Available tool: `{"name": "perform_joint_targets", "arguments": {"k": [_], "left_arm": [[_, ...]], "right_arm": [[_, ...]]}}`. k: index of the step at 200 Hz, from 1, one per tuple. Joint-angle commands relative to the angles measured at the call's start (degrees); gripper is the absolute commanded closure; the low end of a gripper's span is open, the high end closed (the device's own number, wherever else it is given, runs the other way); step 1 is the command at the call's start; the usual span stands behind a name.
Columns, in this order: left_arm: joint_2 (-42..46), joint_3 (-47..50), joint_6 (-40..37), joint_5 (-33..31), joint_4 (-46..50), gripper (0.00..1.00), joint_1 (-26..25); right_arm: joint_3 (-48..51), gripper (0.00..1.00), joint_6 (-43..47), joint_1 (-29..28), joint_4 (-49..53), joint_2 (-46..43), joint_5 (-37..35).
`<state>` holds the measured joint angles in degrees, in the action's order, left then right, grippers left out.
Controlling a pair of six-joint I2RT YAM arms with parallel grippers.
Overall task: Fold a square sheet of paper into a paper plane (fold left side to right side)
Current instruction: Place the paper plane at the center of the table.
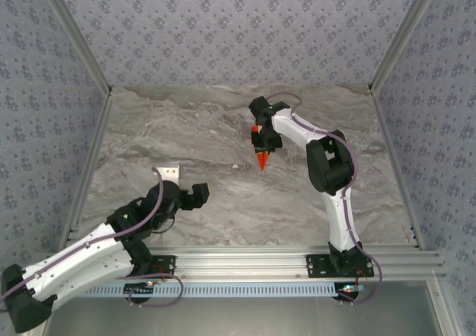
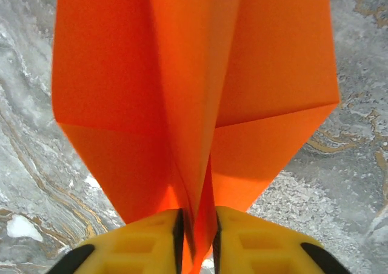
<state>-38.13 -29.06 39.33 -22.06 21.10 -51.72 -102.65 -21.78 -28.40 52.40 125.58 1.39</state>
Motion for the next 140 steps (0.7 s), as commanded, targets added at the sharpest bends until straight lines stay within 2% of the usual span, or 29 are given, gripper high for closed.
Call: {"name": "perform_joint_targets", "arguments": {"k": [1,21,45,69,86,99,116,140], "left_arm": [[-1.6,-5.0,-2.0,-3.7,1.4,0.02,0.6],[-3.4,-6.5,-2.5,-6.2,1.8,0.02,2.0],[-4.1,-7.4,-2.4,-4.8,1.8,0.02,7.5],[-3.0,-7.7,-2.9,-0.5,1.3,0.02,16.5],[-2.3,-8.0,-4.0,4.4,0.7,0.02,25.1],[-2.2,-8.1,-5.0,6.2,0.3,0.02,31.1],[-2.9,-7.4,-7.2,3.1,-0.9,0.02,37.1],[-5.0,-3.6,-11.8,-5.5,-7.9,0.02,39.8]], "right_arm": [[-1.0,0.69,1.1,-1.3,3.8,-5.0,-1.5],[1.1,0.59,1.7,-2.0,4.9,-9.9,-2.3],[5.7,0.45,2.2,-2.5,5.1,-17.7,-3.8],[13.1,0.35,2.6,-2.1,3.3,-27.4,-5.2],[21.2,0.22,3.9,-0.4,-1.6,-36.1,-6.4],[28.8,0.13,4.7,2.7,-7.0,-42.5,-6.8],[39.8,0.01,5.4,8.0,-14.4,-51.1,-8.6],[53.7,0.00,6.7,17.5,-27.7,-60.2,-9.6]]}}
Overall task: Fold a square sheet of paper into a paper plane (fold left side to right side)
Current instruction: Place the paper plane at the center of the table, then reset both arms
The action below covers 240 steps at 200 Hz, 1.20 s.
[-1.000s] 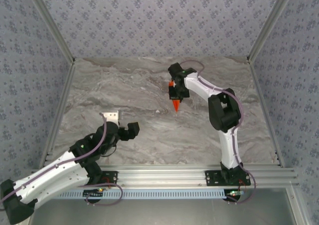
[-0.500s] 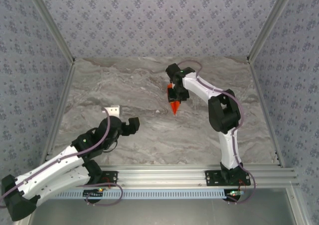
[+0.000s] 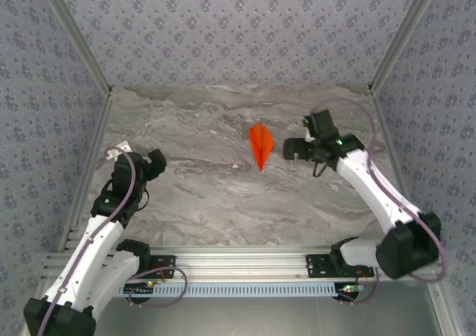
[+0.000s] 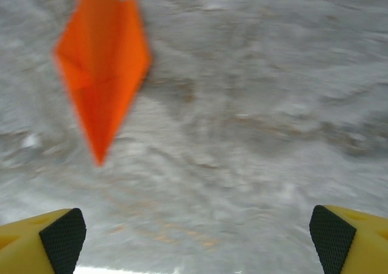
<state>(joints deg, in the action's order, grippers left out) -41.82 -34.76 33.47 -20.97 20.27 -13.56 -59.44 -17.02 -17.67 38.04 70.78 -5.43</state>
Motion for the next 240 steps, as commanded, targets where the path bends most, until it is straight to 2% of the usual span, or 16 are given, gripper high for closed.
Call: {"name": "perform_joint_targets", "arguments": {"k": [1,23,45,72,96,108,128,157,178,196,216,220,229,240], "left_arm": [[-1.4,2.4,-6.4,-6.9,-7.5,0.02,1.6],[-2.8,7.8,-15.7,-11.3,-18.2,0.02,1.6],[-5.5,11.6,-21.8,-13.3,-25.8,0.02,1.8],[-12.6,14.7,-27.7,-12.1,-34.4,0.02,2.3],[-19.6,18.6,-29.9,-4.7,-47.0,0.02,3.6],[-21.5,18.2,-31.1,-1.5,-49.0,0.02,4.1],[-25.3,19.4,-33.0,2.4,-57.9,0.02,5.2],[-31.8,17.9,-33.1,10.5,-65.2,0.02,8.9],[-34.9,15.3,-34.8,13.6,-64.3,0.02,9.9],[-38.8,16.7,-35.8,14.5,-71.2,0.02,10.1],[-46.0,16.6,-35.3,16.2,-77.5,0.02,11.2],[-46.7,15.8,-35.1,16.2,-76.8,0.02,11.5],[-45.2,12.6,-34.3,18.0,-67.6,0.02,12.5],[-46.3,11.4,-32.0,20.1,-68.0,0.02,14.9]], "right_arm": [[11.0,0.00,1.9,7.2,-13.8,-5.5,-2.7],[20.8,0.00,5.4,14.7,-24.1,-9.3,-3.1],[30.2,0.00,8.5,18.4,-39.4,-9.9,-2.6],[36.0,0.00,10.4,19.6,-53.4,-6.7,-0.9],[39.8,0.00,13.4,19.3,-66.3,-1.7,-0.6],[39.8,0.00,16.3,18.5,-68.5,-0.7,-0.1],[40.9,0.00,18.4,17.5,-74.7,1.4,0.2],[40.4,0.00,20.9,16.6,-82.3,7.0,1.9],[40.2,0.00,21.5,16.6,-87.8,13.3,2.8],[39.7,0.00,20.5,17.3,-89.9,16.7,2.5],[37.1,0.00,18.0,19.9,-84.3,16.4,5.2],[37.0,0.00,17.6,20.6,-84.0,16.2,6.4],[37.3,0.00,17.6,20.7,-84.8,16.6,6.6],[37.3,0.00,17.7,20.5,-84.8,16.6,6.4]]}}
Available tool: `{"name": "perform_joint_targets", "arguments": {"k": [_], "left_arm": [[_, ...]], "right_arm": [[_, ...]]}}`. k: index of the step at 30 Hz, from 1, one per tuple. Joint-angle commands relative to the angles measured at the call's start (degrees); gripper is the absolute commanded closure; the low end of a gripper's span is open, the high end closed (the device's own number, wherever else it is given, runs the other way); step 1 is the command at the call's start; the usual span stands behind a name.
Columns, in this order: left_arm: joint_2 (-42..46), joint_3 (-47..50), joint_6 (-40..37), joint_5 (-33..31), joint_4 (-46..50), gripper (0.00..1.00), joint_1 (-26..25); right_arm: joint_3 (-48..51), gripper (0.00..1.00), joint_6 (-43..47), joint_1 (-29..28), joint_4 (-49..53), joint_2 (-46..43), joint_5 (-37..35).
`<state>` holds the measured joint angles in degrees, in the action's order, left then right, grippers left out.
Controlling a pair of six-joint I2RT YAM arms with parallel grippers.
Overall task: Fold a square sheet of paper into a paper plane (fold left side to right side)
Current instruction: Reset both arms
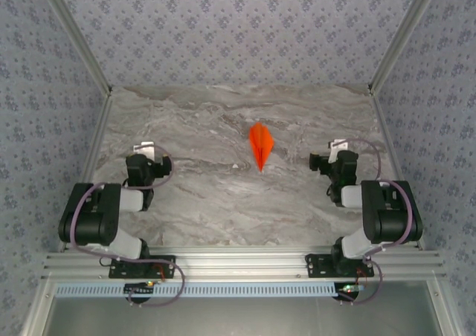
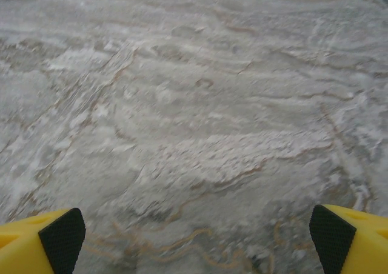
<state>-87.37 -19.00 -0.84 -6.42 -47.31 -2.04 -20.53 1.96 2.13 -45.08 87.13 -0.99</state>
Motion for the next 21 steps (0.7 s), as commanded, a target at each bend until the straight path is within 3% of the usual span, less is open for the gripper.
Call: {"name": "perform_joint_targets", "arguments": {"k": [1,21], "left_arm": [[-0.7,-4.4,2.5,5.7,-0.1,0.02,3.6],[-0.4,-4.6,2.6,6.5,0.8,0.02,4.1]], "right_arm": [[-1.6,0.00,-1.3,0.8,-1.7,0.2,1.9],[-1.7,0.00,-0.6,-0.3,-1.3,0.1,0.1]]}}
